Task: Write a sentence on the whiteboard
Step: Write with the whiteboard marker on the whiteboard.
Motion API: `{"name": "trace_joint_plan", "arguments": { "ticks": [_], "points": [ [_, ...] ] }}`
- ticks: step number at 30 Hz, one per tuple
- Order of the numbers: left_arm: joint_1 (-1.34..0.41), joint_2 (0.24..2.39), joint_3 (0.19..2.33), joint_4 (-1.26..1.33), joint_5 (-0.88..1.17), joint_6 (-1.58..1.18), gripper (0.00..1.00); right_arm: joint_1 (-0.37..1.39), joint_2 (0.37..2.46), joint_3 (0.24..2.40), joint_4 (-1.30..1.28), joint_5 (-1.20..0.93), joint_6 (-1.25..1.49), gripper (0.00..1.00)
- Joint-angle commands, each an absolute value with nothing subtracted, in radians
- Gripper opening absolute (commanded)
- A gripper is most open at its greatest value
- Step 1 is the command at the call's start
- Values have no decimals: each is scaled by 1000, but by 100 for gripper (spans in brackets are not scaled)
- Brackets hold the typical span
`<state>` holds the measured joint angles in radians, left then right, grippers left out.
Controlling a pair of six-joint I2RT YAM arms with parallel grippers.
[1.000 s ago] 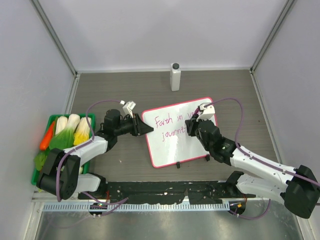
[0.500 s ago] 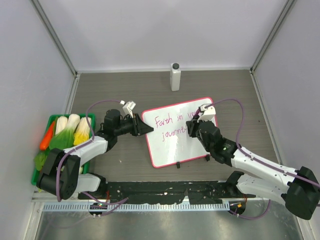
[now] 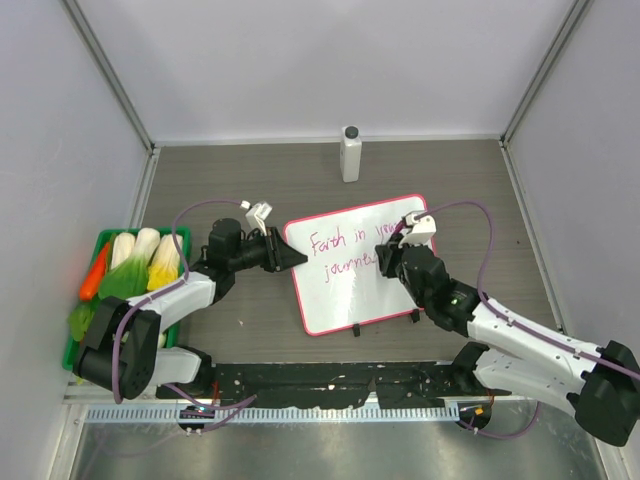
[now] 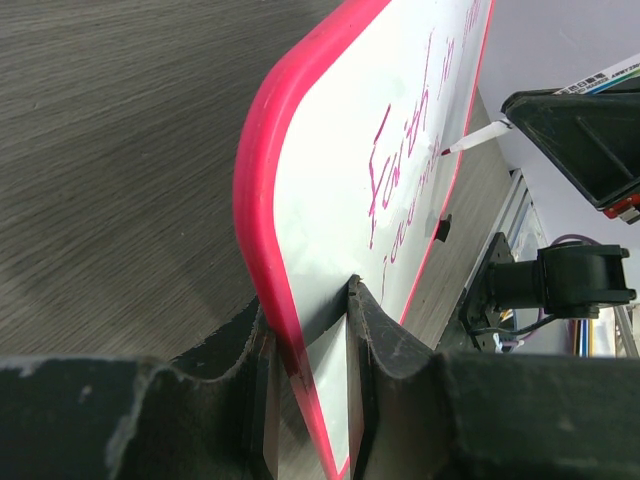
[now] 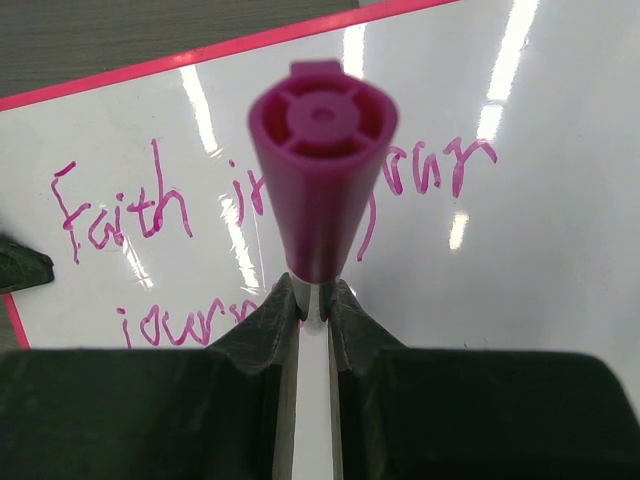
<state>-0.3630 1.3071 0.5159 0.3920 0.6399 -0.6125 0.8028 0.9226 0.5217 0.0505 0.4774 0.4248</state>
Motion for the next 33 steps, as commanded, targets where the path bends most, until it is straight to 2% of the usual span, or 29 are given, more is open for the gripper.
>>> {"name": "trace_joint_plan", "arguments": {
  "ticks": [1,15,33],
  "points": [
    [-365,1341,508,310,400,-410,0,799,885,571,99,503,431,1],
    [-367,1341,508,310,399,-408,0,781,957,561,166,537,413,1],
    [-370,1342,509,310,397,-408,0,781,916,486,77,499,443,1]
  ]
}}
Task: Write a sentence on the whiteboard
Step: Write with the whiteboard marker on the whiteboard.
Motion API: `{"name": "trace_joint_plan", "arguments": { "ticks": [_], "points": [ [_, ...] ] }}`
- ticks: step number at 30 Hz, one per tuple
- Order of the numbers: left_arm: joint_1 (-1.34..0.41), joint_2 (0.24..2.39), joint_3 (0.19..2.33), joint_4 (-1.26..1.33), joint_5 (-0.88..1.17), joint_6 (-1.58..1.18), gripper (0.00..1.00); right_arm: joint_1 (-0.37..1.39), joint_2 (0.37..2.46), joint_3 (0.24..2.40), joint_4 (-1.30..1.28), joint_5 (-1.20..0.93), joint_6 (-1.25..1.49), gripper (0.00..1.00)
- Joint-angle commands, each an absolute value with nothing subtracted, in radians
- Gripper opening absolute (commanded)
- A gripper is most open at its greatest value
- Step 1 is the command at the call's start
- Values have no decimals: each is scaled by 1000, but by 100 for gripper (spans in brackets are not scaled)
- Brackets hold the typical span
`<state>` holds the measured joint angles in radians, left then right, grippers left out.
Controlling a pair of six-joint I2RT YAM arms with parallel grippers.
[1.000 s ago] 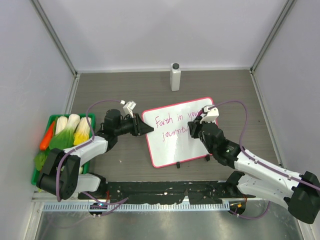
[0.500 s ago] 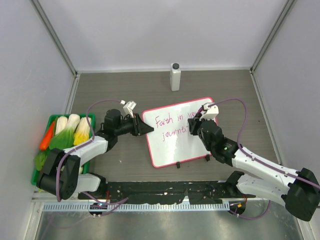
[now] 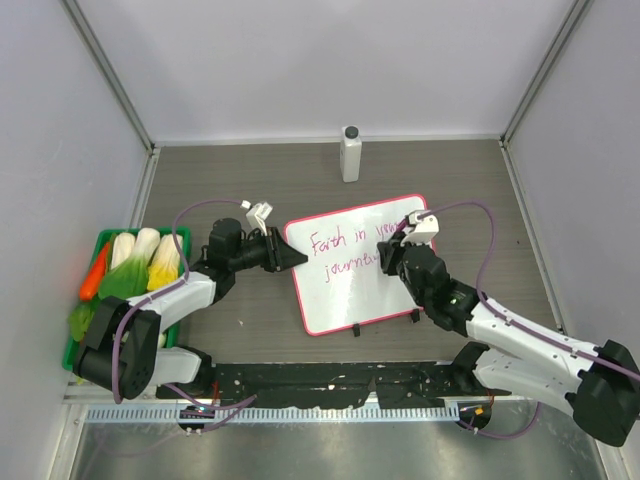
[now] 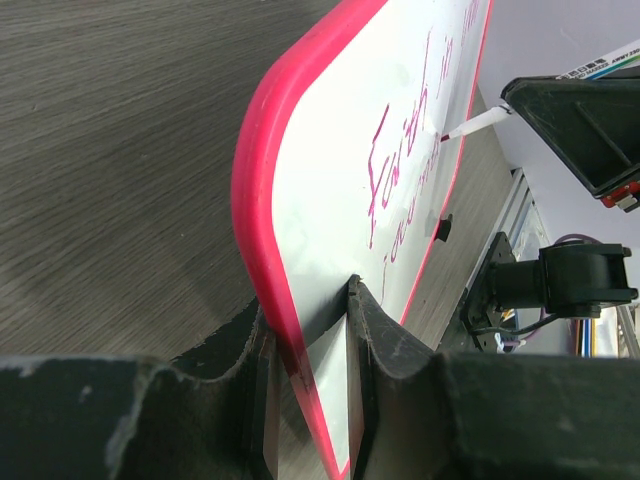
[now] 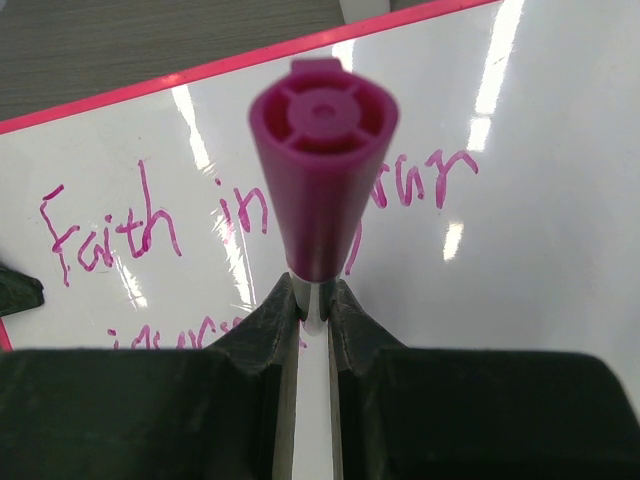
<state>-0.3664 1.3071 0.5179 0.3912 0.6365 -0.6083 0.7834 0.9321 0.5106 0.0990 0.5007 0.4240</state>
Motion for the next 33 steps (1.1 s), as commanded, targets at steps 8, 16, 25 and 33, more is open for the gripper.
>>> {"name": "trace_joint_plan", "arguments": {
  "ticks": [8,16,25,33],
  "points": [
    [-370,1347,509,310,397,-408,0,781,904,457,66,439,471,1],
    [-371,1344,511,310,394,-408,0,782,890,428,48,384,506,1],
    [-373,1341,509,310,391,-407,0,784,822,440,25,359,519,1],
    [-373,1335,508,310,390,-407,0,781,666,514,38,343,543,1]
  ]
}}
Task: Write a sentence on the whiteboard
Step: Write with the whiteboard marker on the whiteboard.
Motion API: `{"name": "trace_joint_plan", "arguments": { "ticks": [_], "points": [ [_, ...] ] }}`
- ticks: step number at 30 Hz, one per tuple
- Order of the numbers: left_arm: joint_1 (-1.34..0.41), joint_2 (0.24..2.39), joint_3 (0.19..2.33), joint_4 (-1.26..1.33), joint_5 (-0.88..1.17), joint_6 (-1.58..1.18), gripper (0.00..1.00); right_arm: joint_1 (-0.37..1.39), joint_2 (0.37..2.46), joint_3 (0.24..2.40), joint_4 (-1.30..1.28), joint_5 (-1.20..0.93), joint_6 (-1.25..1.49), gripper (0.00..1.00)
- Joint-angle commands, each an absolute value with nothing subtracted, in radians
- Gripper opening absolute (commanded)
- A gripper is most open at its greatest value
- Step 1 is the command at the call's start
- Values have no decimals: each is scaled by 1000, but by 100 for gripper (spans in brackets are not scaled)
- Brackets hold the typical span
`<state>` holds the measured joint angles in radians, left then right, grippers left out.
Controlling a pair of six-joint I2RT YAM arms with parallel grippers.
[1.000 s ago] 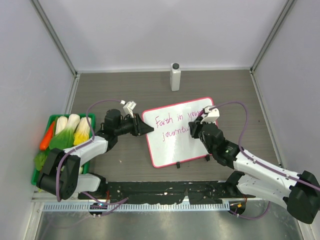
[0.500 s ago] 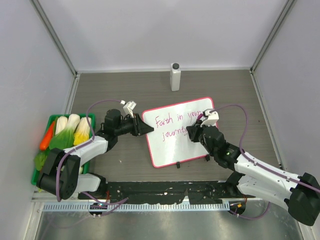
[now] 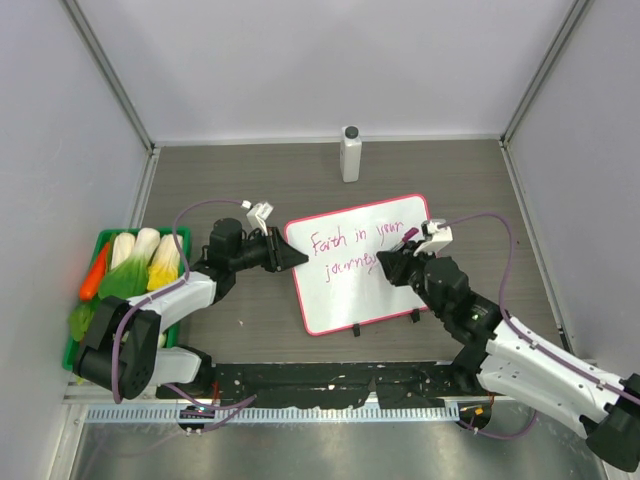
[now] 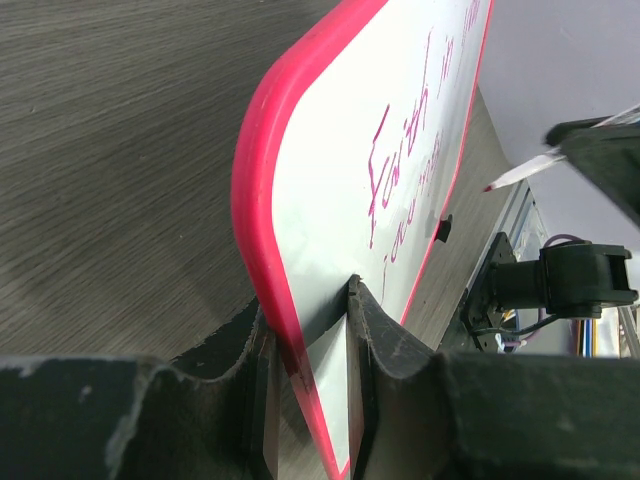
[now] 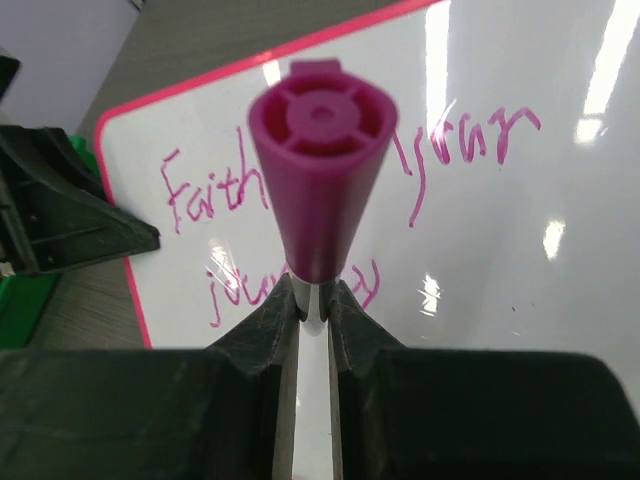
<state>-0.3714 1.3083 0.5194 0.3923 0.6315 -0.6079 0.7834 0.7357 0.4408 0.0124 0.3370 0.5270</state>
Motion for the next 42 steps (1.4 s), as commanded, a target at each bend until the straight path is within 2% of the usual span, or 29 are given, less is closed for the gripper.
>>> {"name": "trace_joint_plan", "arguments": {
  "ticks": [1,9,23,32,36,42],
  "points": [
    [-373,1336,506,310,388,-407,0,782,651,523,34,359,543,1],
    [-373,1335,508,310,393,-407,0,781,652,515,-34,492,482,1],
    [-373,1339,509,310,394,-407,0,781,804,456,176,535,414,1],
    [-374,1336,508,308,393,-407,0,781,877,429,199,568,419,1],
    [-373,1335,508,307,390,-405,0,781,862,431,184,565,426,1],
    [-373,1330,505,311,400,-405,0,781,723,472,98,537,449,1]
  ]
}}
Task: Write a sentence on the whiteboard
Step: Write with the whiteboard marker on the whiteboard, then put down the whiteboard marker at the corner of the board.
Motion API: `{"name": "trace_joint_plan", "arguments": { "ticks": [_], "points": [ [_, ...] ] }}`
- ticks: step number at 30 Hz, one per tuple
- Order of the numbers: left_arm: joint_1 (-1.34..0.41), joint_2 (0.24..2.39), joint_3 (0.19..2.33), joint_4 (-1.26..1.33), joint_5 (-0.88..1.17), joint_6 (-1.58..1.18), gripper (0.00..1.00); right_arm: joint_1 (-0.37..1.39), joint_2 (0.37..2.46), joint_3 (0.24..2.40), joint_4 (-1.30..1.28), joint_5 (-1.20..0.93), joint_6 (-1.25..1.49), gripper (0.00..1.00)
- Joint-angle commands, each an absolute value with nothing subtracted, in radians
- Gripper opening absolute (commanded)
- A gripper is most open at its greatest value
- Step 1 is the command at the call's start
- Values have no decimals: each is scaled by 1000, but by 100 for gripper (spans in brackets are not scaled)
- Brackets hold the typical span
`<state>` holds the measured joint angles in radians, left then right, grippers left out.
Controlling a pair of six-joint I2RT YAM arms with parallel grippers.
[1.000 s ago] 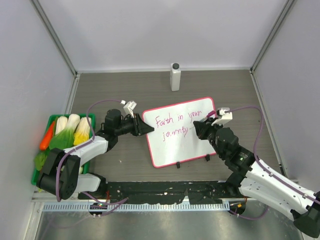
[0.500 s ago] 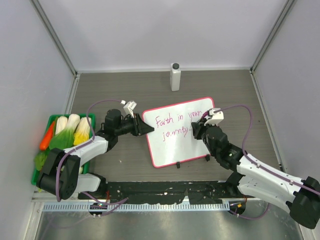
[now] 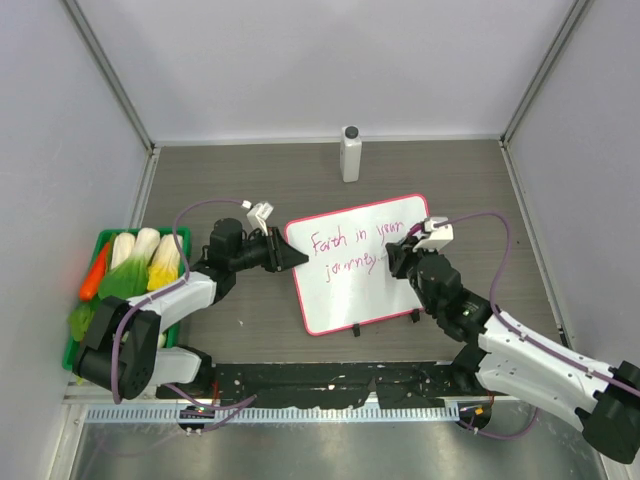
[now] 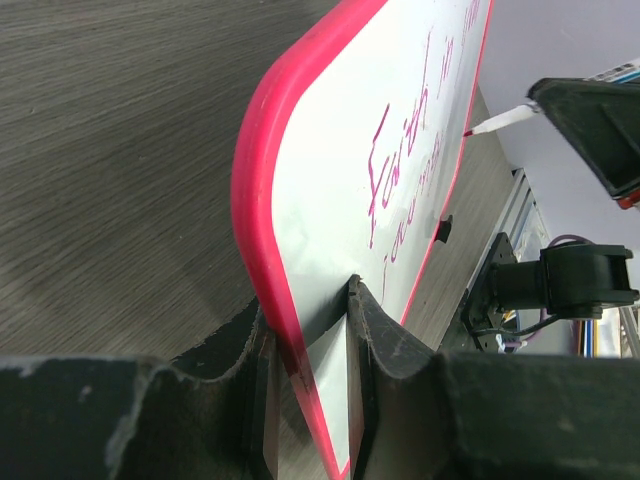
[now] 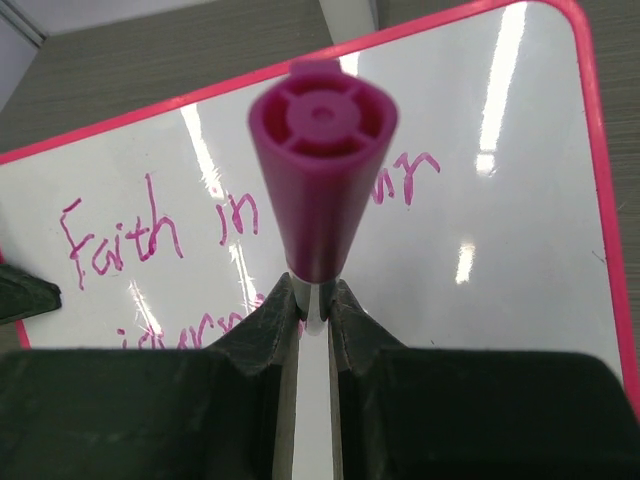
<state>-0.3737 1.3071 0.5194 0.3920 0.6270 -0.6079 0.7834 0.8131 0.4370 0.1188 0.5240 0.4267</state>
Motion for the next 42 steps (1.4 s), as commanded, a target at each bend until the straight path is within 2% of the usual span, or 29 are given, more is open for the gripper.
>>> {"name": "trace_joint_plan", "arguments": {
  "ticks": [1,7,10,12,18,21,23,27,42],
  "points": [
    [-373,1328,503,314,397,-405,0,781,692,476,91,532,457,1],
    [-373,1313,499,308,387,-405,0,781,631,488,28,502,476,1],
    [-373,1299,499,302,374,-403,9,781,629,497,6,482,491,1],
    [-373,1286,499,295,370,-400,20,779,626,494,-34,476,511,1],
    [-374,1172,463,288,313,-411,68,781,604,471,-87,445,581,1],
    [-374,1082,431,305,279,-426,87,779,598,468,-118,426,609,1],
    [-374,1034,411,307,259,-439,93,779,597,472,-141,402,629,1],
    [-376,956,407,278,247,-451,99,781,597,472,-190,374,673,1],
    [-376,799,448,146,198,-592,100,781,583,503,-408,305,863,1]
  ]
}}
